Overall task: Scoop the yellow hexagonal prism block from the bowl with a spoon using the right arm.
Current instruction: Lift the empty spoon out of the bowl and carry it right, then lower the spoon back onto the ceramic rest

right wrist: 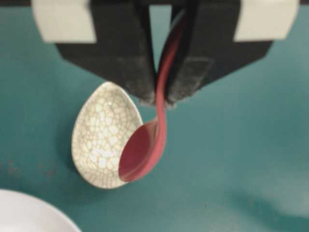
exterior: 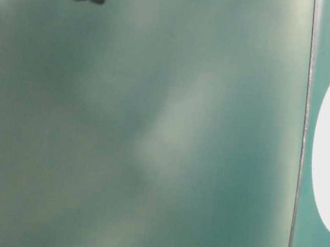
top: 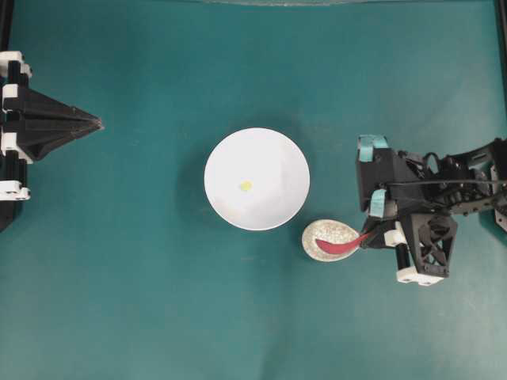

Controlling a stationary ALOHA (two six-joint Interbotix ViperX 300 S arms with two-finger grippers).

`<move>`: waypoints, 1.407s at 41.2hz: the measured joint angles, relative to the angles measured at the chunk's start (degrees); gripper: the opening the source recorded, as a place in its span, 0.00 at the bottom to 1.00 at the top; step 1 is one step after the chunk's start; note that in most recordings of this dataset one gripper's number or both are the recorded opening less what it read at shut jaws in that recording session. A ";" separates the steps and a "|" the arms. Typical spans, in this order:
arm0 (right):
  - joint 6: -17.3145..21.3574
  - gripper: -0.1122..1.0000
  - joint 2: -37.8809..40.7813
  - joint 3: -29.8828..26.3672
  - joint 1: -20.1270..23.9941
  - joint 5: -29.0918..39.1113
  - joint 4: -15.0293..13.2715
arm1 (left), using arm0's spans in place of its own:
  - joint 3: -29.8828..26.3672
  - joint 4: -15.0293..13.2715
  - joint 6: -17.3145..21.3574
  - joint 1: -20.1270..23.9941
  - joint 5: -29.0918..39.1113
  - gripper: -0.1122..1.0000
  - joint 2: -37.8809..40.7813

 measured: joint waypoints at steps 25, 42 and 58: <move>1.14 0.19 0.88 7.12 0.18 -8.61 0.00 | 0.00 0.09 0.00 0.00 0.00 0.13 -0.09; 1.32 0.34 3.69 7.03 0.18 -9.23 -0.09 | 0.00 0.00 0.00 0.00 0.00 0.13 -0.09; 1.23 0.56 3.16 7.38 0.18 -8.96 -0.26 | 0.00 0.00 0.00 0.00 0.00 0.13 -0.09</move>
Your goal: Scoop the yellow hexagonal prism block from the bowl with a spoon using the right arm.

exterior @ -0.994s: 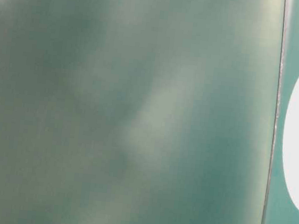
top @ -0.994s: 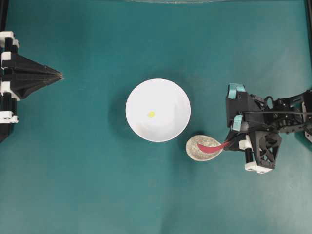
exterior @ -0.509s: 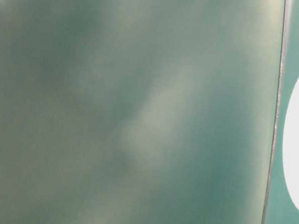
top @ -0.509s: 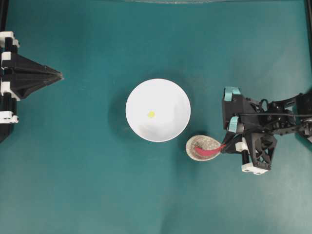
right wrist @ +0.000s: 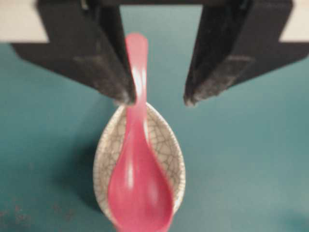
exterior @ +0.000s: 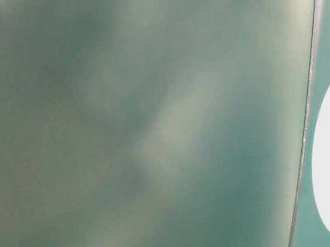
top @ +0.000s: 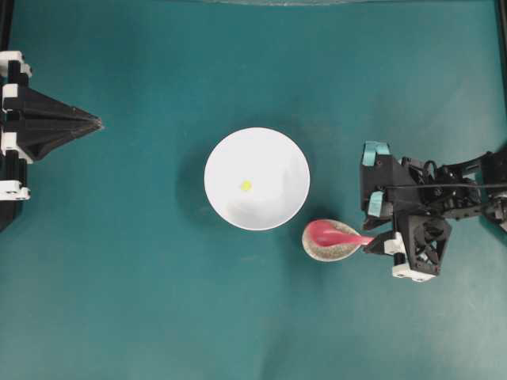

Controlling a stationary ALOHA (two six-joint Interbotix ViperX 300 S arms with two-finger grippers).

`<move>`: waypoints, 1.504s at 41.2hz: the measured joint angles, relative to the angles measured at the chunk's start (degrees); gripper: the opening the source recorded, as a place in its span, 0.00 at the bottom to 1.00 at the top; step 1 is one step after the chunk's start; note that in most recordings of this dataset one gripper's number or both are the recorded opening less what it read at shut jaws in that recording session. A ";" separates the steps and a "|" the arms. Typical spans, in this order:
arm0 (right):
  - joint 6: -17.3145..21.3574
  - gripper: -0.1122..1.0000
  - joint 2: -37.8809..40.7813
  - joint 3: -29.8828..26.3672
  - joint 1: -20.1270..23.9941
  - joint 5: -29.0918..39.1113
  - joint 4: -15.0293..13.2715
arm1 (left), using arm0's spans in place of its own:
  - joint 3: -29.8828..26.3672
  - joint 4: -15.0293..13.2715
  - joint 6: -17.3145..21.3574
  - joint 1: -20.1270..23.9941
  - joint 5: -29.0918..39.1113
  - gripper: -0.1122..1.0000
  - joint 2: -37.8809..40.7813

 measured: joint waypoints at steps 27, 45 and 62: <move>-0.09 0.57 -0.26 0.09 0.18 -0.18 -4.22 | 0.00 0.00 -0.97 0.00 0.00 0.13 0.00; -0.09 0.62 -0.35 9.84 4.57 -29.53 -4.13 | 0.00 0.00 -1.05 0.00 0.00 0.13 0.09; -0.09 0.61 -0.35 21.71 9.40 -57.39 -2.72 | 0.00 0.00 -1.05 0.00 0.09 0.13 0.09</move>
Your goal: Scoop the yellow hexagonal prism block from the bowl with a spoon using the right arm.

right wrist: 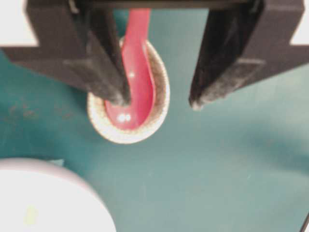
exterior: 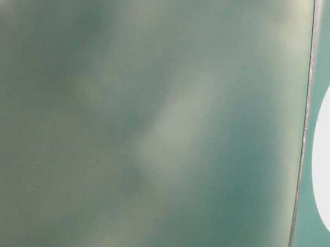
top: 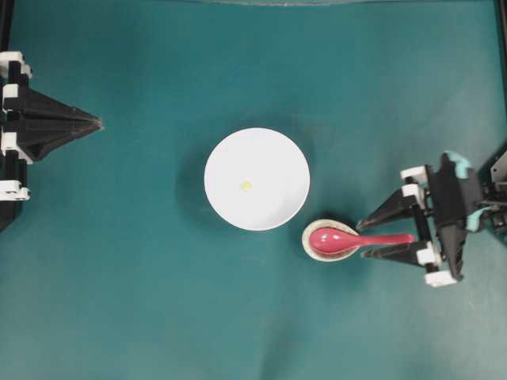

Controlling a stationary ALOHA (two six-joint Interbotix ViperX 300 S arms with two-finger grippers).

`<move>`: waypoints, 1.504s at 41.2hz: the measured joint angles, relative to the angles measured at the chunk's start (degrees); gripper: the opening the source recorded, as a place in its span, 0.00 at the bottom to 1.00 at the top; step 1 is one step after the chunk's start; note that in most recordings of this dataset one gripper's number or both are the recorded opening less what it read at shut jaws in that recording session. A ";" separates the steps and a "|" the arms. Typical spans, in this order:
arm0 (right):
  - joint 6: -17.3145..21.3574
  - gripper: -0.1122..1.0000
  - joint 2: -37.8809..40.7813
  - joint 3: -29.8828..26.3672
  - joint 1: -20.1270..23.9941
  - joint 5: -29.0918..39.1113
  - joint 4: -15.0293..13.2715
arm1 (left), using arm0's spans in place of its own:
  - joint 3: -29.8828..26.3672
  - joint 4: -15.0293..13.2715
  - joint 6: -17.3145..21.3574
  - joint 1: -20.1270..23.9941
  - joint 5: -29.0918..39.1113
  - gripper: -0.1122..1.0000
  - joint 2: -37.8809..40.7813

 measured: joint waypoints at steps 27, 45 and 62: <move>0.00 0.61 19.25 5.71 9.49 -28.21 9.32 | 0.00 0.00 0.09 0.00 2.02 0.13 0.09; 0.00 0.61 26.19 4.92 11.60 -32.17 11.69 | 0.00 0.00 0.09 0.00 2.02 0.13 0.18; 0.00 0.60 26.19 4.66 11.60 -28.21 13.54 | 0.09 0.09 0.09 0.00 1.93 0.13 0.18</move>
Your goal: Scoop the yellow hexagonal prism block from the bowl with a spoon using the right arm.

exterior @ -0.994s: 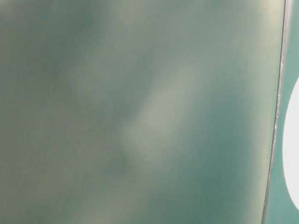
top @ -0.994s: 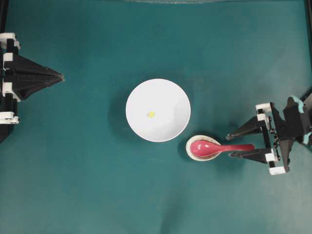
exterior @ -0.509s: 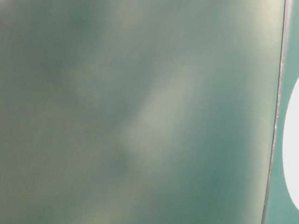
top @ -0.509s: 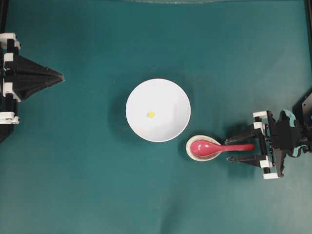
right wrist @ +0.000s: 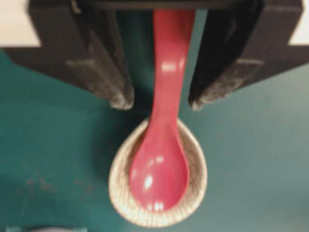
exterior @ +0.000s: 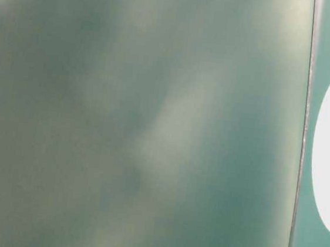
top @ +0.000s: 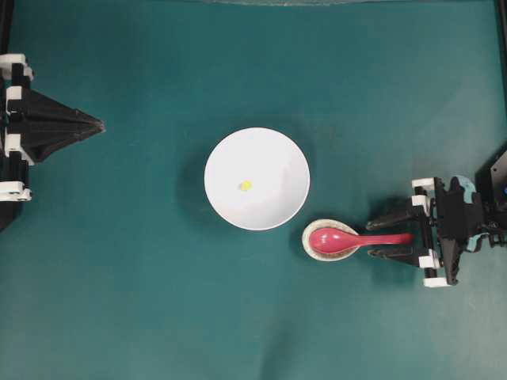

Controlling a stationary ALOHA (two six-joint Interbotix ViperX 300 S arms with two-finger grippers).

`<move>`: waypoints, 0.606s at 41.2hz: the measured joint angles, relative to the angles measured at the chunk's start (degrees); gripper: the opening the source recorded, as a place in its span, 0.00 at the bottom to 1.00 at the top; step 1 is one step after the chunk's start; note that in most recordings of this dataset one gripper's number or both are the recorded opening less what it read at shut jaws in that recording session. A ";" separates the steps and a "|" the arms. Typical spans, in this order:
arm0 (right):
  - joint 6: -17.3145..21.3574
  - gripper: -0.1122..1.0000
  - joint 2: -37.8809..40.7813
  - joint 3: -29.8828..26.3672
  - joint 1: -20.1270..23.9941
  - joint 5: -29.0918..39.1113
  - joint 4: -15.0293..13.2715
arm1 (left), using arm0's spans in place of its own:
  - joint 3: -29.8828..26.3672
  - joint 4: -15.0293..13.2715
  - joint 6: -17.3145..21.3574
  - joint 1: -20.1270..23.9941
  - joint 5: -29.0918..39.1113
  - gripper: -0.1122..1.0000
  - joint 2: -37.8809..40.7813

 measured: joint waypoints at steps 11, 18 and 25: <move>0.09 0.60 0.00 -0.35 0.00 0.18 0.00 | -0.09 -0.09 0.00 0.00 0.09 0.13 0.09; 0.00 0.60 0.00 -0.44 0.00 0.09 0.00 | -0.09 0.00 0.00 0.00 0.09 0.13 0.09; 0.00 0.60 0.00 -0.44 0.00 0.00 0.00 | -0.09 -0.09 0.00 0.00 0.09 0.13 0.09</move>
